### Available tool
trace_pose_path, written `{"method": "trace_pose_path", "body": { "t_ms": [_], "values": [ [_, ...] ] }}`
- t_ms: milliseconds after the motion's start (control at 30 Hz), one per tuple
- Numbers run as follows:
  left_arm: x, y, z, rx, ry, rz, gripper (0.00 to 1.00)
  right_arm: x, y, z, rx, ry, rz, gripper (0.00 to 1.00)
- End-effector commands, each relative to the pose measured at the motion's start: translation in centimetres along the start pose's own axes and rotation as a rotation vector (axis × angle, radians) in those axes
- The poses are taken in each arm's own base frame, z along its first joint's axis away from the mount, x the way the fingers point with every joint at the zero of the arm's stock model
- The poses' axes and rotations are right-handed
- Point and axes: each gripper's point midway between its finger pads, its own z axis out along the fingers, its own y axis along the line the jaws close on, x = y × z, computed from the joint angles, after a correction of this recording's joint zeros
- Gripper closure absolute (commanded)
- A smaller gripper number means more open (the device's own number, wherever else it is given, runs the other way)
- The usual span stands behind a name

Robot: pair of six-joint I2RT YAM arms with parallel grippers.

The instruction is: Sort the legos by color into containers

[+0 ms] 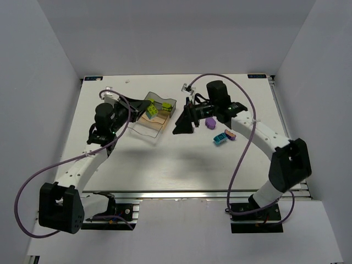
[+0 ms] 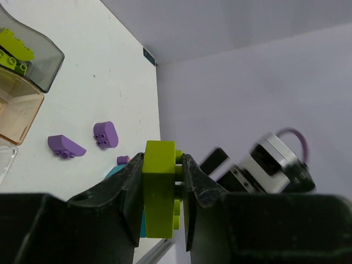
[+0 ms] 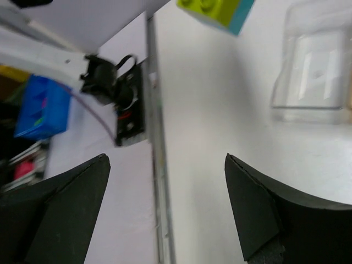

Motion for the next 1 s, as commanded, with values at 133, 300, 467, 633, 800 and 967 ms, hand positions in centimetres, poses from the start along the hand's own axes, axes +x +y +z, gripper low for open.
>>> {"method": "trace_pose_path", "body": {
  "t_ms": [133, 300, 467, 633, 800, 967],
  "values": [
    [-2.1, -0.8, 1.4, -0.038, -0.192, -0.198, 1.00, -6.0, -0.6, -0.7, 0.431, -0.271, -0.354, 0.11],
    [-1.5, -2.3, 2.6, -0.054, -0.199, -0.292, 1.00, -5.4, -0.6, -0.5, 0.510, -0.360, -0.582, 0.11],
    [-0.6, -3.4, 3.1, -0.089, -0.194, -0.408, 1.00, -5.7, -1.2, -0.8, 0.558, -0.443, -0.638, 0.11],
    [0.0, -4.0, 2.6, -0.073, -0.238, -0.476, 1.00, -8.1, -1.7, -2.3, 0.650, -0.568, -0.604, 0.10],
    [1.5, -4.6, 2.5, -0.043, -0.228, -0.518, 1.00, -9.6, -0.5, -2.2, 0.602, -0.649, -0.569, 0.11],
    [2.2, -5.3, 2.9, -0.019, -0.217, -0.532, 1.00, -10.0, -0.8, -1.4, 0.577, -0.653, -0.520, 0.11]
  ]
}}
